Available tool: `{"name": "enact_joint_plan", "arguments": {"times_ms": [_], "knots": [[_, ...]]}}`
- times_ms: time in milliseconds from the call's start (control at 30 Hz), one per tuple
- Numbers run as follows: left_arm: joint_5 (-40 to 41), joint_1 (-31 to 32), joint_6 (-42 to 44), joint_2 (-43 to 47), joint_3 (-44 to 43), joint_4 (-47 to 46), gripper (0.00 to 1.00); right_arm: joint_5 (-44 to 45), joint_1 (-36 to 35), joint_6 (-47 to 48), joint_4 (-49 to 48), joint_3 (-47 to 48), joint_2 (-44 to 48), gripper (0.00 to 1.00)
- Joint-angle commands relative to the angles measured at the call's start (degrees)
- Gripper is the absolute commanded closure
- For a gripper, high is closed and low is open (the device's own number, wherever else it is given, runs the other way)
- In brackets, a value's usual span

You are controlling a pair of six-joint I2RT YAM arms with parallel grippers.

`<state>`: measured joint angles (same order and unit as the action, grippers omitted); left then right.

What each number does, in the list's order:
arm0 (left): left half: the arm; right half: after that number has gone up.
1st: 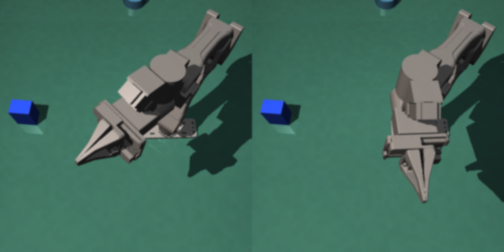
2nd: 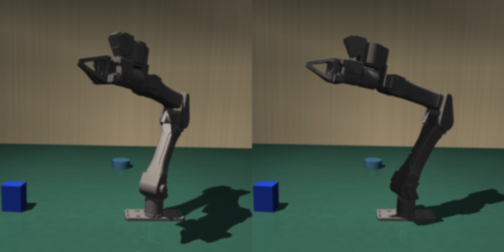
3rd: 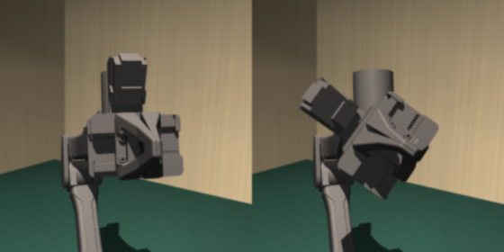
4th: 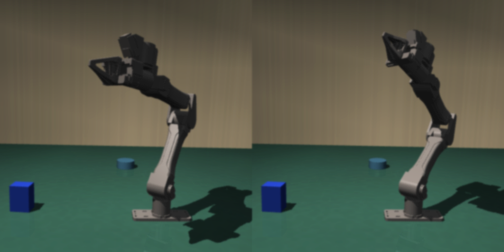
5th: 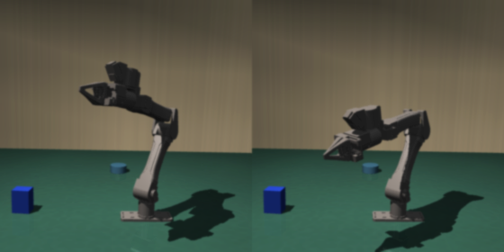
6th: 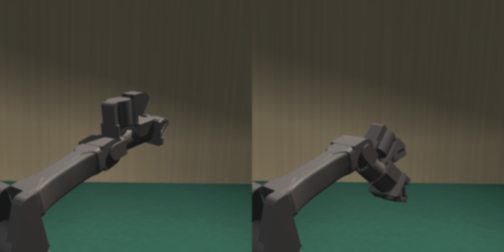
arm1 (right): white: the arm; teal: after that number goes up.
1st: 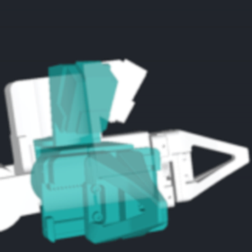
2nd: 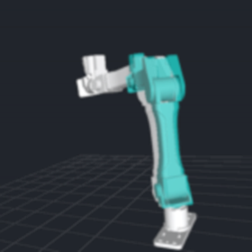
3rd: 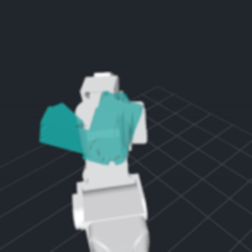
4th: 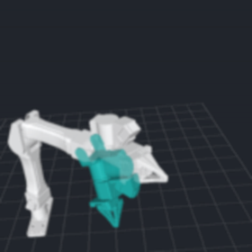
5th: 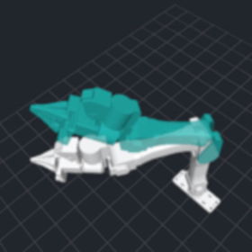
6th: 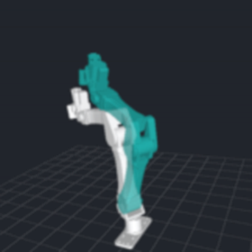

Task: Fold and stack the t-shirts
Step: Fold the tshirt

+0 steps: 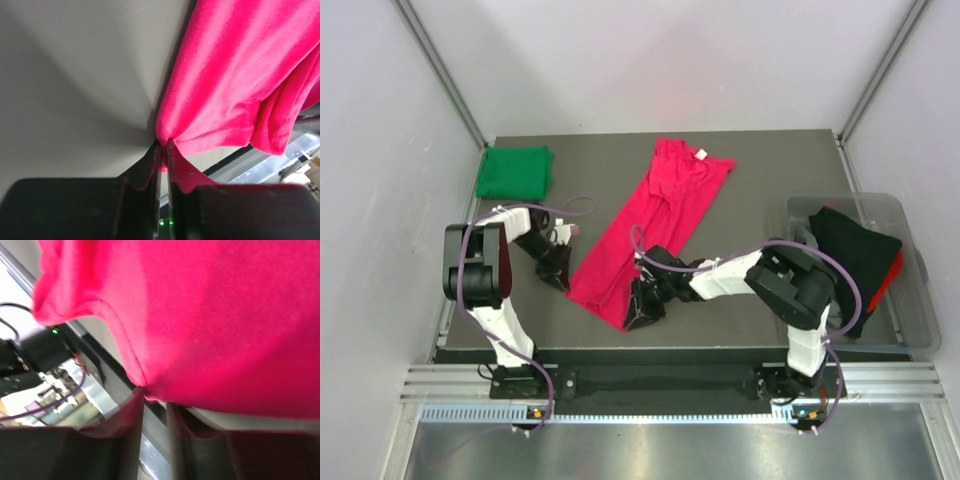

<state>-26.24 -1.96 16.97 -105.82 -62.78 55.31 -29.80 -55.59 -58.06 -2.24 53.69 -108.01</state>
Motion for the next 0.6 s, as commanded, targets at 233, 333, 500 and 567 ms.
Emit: {"name": "enact_joint_plan", "arguments": {"times_ms": [233, 333, 500, 567], "knots": [[-3.03, -0.24, 2.63, 1.49, -1.37, 0.85, 1.00, 0.98, 2.86, 3.30, 1.09, -0.26, 3.75, 1.00], [-3.73, -0.15, 2.45, 4.12, -3.65, 1.11, 1.00, 0.36, 3.38, 8.75, 5.12, 2.73, 7.09, 1.00], [-3.82, -0.15, 1.22, 9.57, -9.36, 1.20, 1.00, -0.87, 7.95, 12.00, 6.11, 2.47, 11.32, 1.00], [-3.99, -0.07, 0.43, 10.11, -12.44, 1.64, 1.00, -1.13, 9.96, 12.53, 5.76, 2.03, 12.99, 1.00]]}}
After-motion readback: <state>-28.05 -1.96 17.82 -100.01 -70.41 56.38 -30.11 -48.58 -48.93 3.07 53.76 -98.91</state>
